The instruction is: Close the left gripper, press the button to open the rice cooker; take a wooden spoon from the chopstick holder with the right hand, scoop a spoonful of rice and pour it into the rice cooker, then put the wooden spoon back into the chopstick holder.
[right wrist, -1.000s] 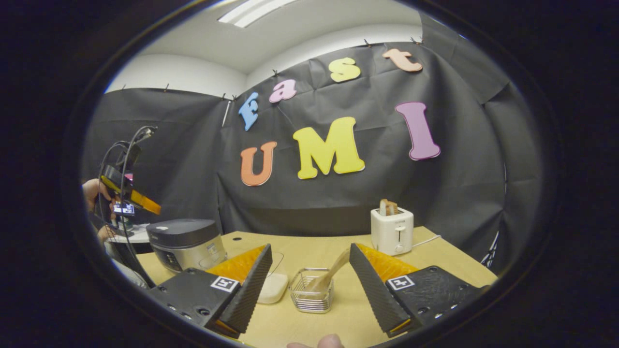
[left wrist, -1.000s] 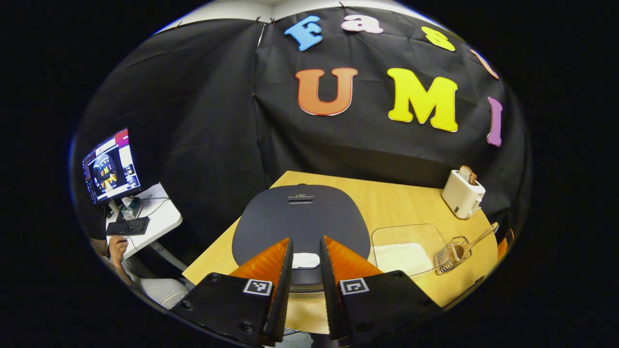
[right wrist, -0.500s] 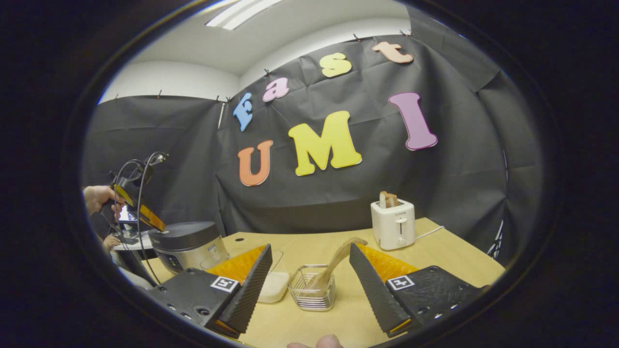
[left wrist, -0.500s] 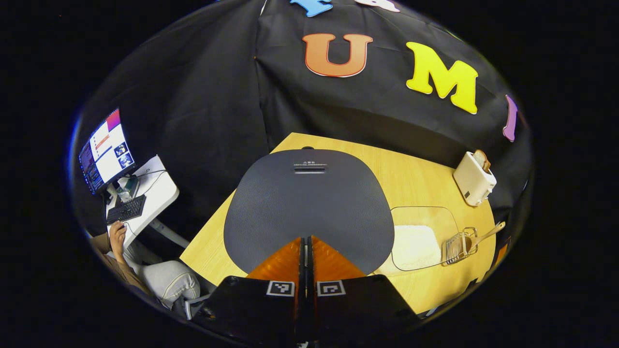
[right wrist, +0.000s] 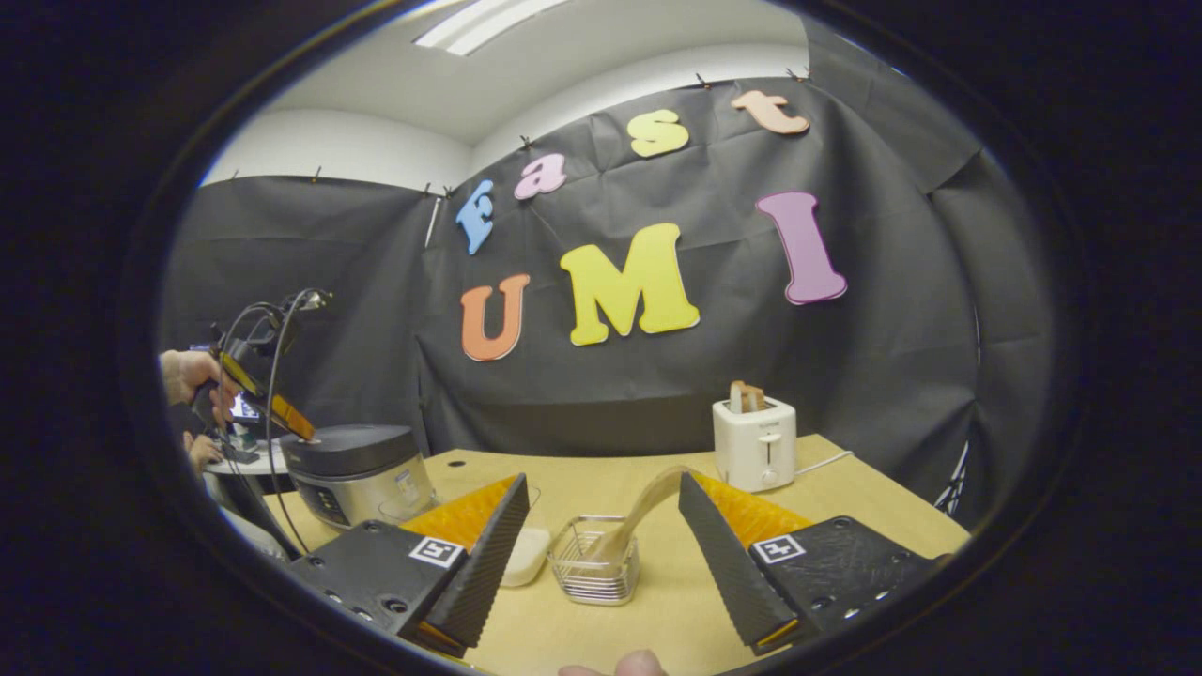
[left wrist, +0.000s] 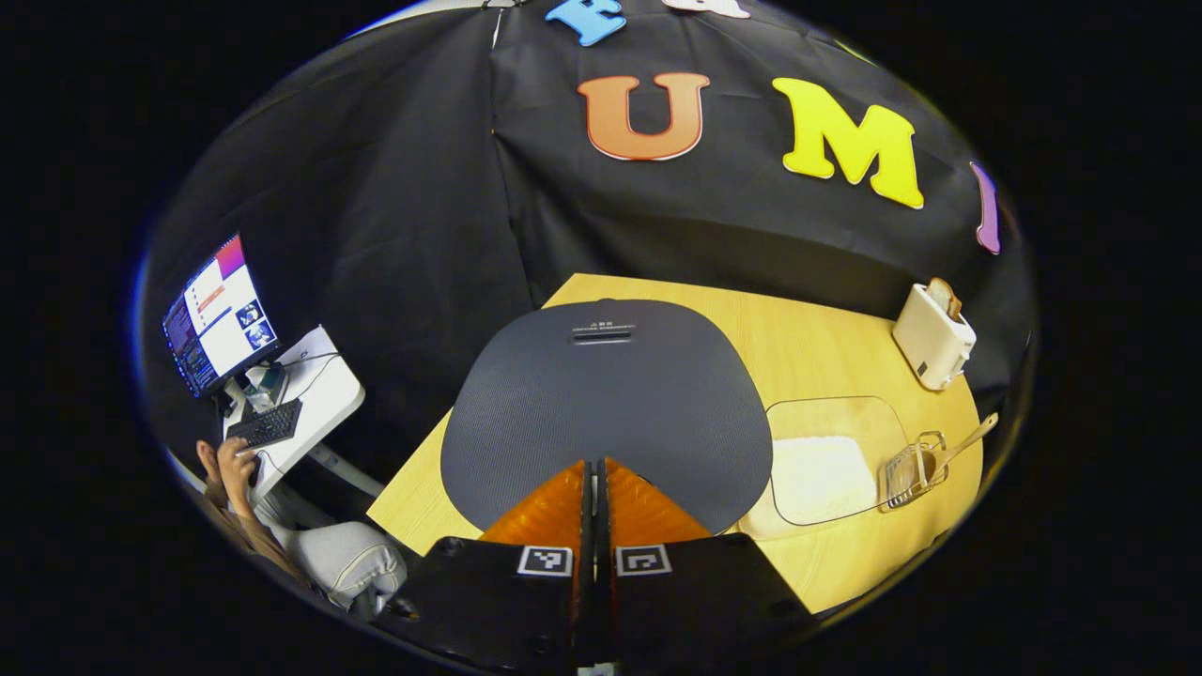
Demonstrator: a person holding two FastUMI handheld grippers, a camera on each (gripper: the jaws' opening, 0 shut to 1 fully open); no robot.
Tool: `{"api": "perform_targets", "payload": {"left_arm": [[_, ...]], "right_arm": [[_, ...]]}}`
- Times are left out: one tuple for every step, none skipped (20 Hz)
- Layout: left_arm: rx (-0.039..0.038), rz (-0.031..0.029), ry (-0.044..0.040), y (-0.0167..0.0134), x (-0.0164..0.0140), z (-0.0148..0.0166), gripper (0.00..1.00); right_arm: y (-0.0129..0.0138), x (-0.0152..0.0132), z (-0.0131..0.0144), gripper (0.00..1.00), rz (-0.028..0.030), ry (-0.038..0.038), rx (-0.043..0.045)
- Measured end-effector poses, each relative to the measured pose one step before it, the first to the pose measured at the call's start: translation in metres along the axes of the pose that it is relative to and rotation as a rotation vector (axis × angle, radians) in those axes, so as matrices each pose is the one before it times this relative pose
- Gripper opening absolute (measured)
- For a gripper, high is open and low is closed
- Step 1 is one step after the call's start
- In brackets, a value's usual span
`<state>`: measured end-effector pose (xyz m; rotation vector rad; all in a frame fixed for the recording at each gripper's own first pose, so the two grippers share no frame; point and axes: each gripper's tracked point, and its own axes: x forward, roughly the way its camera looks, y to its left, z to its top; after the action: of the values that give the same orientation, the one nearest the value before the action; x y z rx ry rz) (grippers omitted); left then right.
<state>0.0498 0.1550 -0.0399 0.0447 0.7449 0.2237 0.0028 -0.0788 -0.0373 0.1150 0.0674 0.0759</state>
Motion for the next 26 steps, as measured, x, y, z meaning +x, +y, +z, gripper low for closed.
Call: {"api": "perform_targets", "payload": {"left_arm": [[-0.01782,0.00043,-0.04142,0.00125,-0.00816,0.00857,0.03],[-0.01842,0.00211,-0.05211,0.00139,-0.00239,0.01187,0.03],[-0.01192,0.00901,-0.06663,0.00179,-0.00484,0.01771,0.03],[-0.00114,0.00379,-0.07141,0.00130,-0.00193,0.01761,0.03],[0.00589,0.00011,-0.06033,-0.00072,-0.00302,0.01863,0.04],[0.01862,-0.01061,-0.04255,-0.00341,-0.00471,0.01215,0.14],[0.02155,-0.00878,-0.04172,-0.00393,-0.00259,0.01190,0.22],[0.02404,0.01548,-0.05173,-0.00030,-0.00166,0.01379,0.39],[0.01505,0.03921,-0.05274,0.00726,-0.00117,0.01116,0.56],[0.00443,0.01386,-0.05268,0.00189,-0.00121,0.01106,0.73],[-0.00826,-0.01182,-0.02889,-0.00534,-0.00144,0.00519,0.91],[-0.00564,-0.00081,-0.01270,-0.00358,-0.00810,0.00071,0.93],[-0.00603,0.00384,-0.01100,-0.00156,-0.00493,-0.00045,0.95],[-0.00822,-0.00503,-0.02689,-0.00063,-0.00348,0.00181,0.96],[-0.00347,-0.00941,-0.03644,-0.00489,-0.00433,0.00262,0.99],[0.00273,-0.00106,-0.03604,-0.00314,-0.00542,0.00104,0.99],[0.00659,0.00166,-0.02091,-0.00225,-0.00477,-0.00157,0.99],[0.00270,-0.00586,-0.01527,-0.00547,-0.00848,-0.00474,0.95],[0.00191,-0.01561,-0.00967,-0.00854,-0.00784,-0.00481,0.99],[-0.00267,-0.01174,-0.01254,-0.00729,-0.00699,-0.00494,0.99],[-0.00196,-0.00611,-0.01092,-0.00576,-0.00716,-0.00485,0.99],[-0.00774,-0.00867,-0.01007,-0.00627,-0.00779,-0.00375,0.95],[-0.01387,-0.00918,-0.00770,-0.00747,-0.00695,-0.00424,0.99],[-0.01657,-0.00940,-0.00422,-0.00683,-0.00535,-0.00582,0.99],[-0.01693,-0.01534,0.00455,-0.00790,-0.00554,-0.00602,0.96],[-0.01064,-0.01268,-0.00065,-0.00413,-0.00576,-0.00450,0.99]], "right_arm": [[-0.00263,-0.00053,0.00209,0.95,-0.00567,-0.00218,-0.00076],[-0.00218,-0.00138,0.00006,0.91,-0.00578,-0.00235,-0.00033],[-0.00182,-0.00046,0.00136,0.95,-0.00654,-0.00221,-0.00037],[-0.00161,-0.00111,0.00123,0.95,-0.00450,-0.00154,0.00135],[-0.00049,-0.00100,0.00119,0.95,-0.00283,-0.00123,0.00159],[0.00039,-0.00134,0.00076,0.95,-0.00260,-0.00324,-0.00124],[-0.00019,-0.00145,0.00134,0.95,-0.00577,-0.00257,-0.00811],[-0.00105,-0.00128,0.00154,0.95,-0.01133,-0.00404,-0.01445],[-0.00118,-0.00148,0.00304,0.95,-0.00958,-0.00976,-0.01784],[0.00142,-0.00118,0.00227,0.91,-0.00247,-0.00778,-0.01286],[0.00119,-0.00052,0.00119,0.95,0.00171,-0.00550,-0.00646],[0.00162,-0.00059,0.00019,0.95,0.00469,-0.00246,-0.00365],[0.00039,0.00054,-0.00018,0.95,0.00166,0.00014,-0.00515],[0.00035,0.00153,-0.00114,0.95,0.00224,-0.00005,-0.00609],[-0.00034,0.00268,-0.00198,0.95,0.00191,-0.00135,-0.00937],[-0.00117,0.00335,-0.00543,0.95,-0.00363,0.01134,-0.00844],[-0.00030,0.00167,-0.00433,0.91,0.00219,0.01312,0.00036],[0.00172,0.00289,-0.00566,0.95,0.00506,0.01466,0.00564],[0.00030,0.00161,-0.00411,0.95,0.00102,0.01526,0.00210],[-0.00121,0.00179,-0.00513,0.95,-0.00459,0.01569,-0.00552],[-0.00018,0.00210,-0.00336,0.92,-0.00376,0.01378,-0.00541],[-0.00042,0.00118,-0.00442,0.91,-0.00380,0.01425,-0.00139],[0.00134,0.00282,-0.00259,0.91,0.00275,0.01370,0.00591],[0.00121,0.00401,-0.00336,0.95,0.00096,0.01158,0.00753],[-0.00006,0.00482,-0.00344,0.96,-0.00293,0.01435,0.00926],[0.00026,0.00517,-0.00715,0.96,-0.00119,0.02159,0.01307]]}}
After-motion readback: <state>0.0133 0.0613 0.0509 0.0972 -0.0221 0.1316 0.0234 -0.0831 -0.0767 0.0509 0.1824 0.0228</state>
